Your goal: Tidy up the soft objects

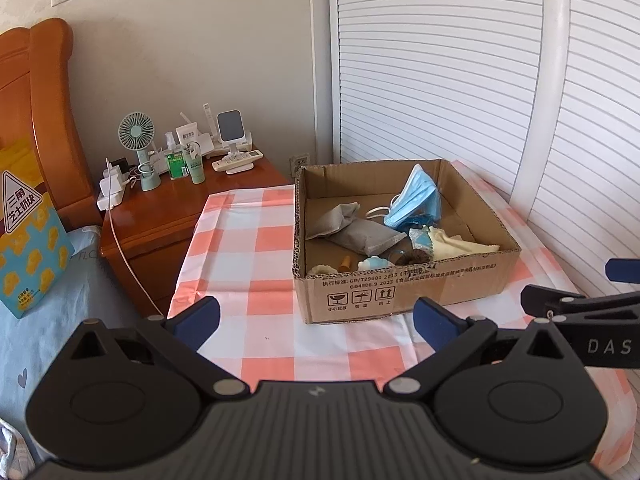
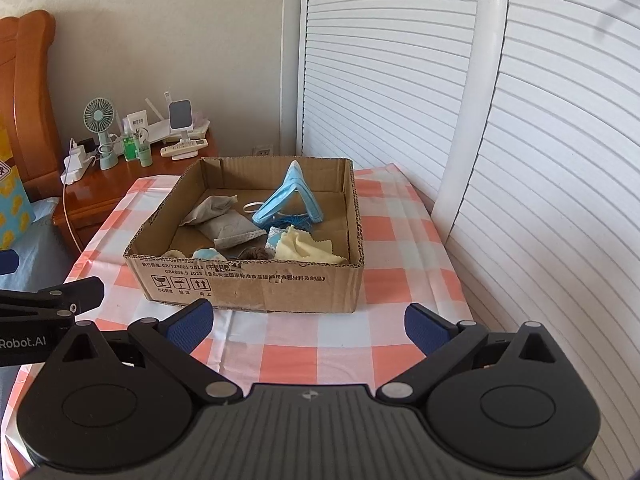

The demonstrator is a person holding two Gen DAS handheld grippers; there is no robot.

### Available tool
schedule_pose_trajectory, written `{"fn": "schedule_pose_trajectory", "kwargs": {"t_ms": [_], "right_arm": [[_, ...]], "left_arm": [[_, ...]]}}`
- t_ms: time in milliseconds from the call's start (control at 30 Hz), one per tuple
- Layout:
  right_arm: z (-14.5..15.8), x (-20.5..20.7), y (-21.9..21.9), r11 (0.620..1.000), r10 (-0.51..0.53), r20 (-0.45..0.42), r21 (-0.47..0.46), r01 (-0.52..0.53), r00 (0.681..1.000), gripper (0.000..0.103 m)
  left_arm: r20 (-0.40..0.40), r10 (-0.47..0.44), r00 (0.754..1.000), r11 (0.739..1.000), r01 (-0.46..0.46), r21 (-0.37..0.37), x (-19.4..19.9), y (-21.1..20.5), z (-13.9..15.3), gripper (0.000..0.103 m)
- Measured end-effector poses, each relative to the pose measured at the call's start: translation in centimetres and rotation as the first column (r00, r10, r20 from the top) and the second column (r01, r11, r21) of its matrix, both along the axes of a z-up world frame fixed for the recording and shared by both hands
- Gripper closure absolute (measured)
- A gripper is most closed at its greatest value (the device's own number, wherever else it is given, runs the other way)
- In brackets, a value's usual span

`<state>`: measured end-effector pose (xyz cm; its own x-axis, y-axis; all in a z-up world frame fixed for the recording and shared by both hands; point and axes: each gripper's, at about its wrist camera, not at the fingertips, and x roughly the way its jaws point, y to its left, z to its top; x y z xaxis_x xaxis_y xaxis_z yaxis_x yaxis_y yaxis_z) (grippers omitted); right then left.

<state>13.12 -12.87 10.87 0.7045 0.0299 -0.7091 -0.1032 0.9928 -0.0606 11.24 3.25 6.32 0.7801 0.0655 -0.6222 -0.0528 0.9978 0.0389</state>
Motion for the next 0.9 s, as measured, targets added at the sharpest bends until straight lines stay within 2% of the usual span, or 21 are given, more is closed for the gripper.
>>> {"fn": "schedule_pose_trajectory", "kwargs": {"t_ms": [900], "right_arm": [[0.04,-0.11,-0.29,1.000,-0.002,0.003,0.001,0.002,1.000,0.000]], "left_arm": [[-0.006,0.005,1.000,1.000,-0.005,0.001,-0.07,-0.49,0.23,0.001]]}}
